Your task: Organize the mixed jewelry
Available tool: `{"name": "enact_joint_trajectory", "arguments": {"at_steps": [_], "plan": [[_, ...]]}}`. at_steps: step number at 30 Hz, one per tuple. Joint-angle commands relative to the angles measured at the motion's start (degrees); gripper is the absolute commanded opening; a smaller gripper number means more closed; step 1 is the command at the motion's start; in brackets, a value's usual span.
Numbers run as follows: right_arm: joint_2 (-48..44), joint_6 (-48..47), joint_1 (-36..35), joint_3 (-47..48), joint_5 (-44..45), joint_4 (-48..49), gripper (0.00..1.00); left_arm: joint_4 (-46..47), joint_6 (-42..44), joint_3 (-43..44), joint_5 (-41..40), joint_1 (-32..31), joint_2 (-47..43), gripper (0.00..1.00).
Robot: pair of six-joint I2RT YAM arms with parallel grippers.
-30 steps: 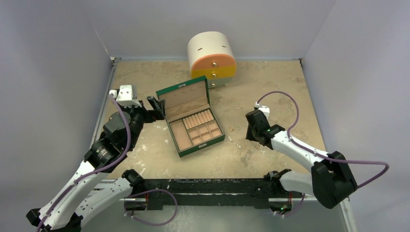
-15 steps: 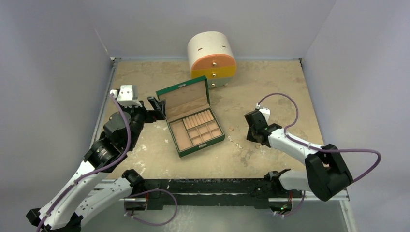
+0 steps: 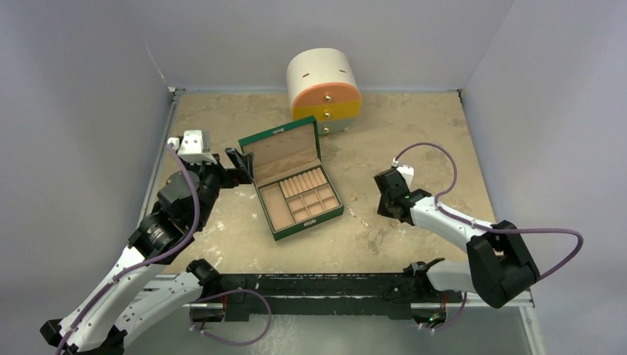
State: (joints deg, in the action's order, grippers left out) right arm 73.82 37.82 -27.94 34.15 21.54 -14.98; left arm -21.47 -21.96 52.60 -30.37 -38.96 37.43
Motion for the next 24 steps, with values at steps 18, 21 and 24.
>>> {"name": "enact_joint_trajectory", "arguments": {"at_steps": [18, 21, 24], "plan": [[-4.3, -8.2, -3.1, 13.0, -12.5, 6.8, 0.0, 2.5, -0.7, 0.1, 0.8, 0.7, -0.4, 0.96], [-1.0, -8.6, -6.9, 16.9, -11.6, 7.4, 0.0, 2.6, -0.8, 0.1, 0.9, 0.6, -0.4, 0.96], [2.7, -9.4, -10.8, 20.2, -10.0, 7.9, 0.0, 2.5, -0.7, 0.1, 0.9, 0.8, -0.4, 0.96]]}}
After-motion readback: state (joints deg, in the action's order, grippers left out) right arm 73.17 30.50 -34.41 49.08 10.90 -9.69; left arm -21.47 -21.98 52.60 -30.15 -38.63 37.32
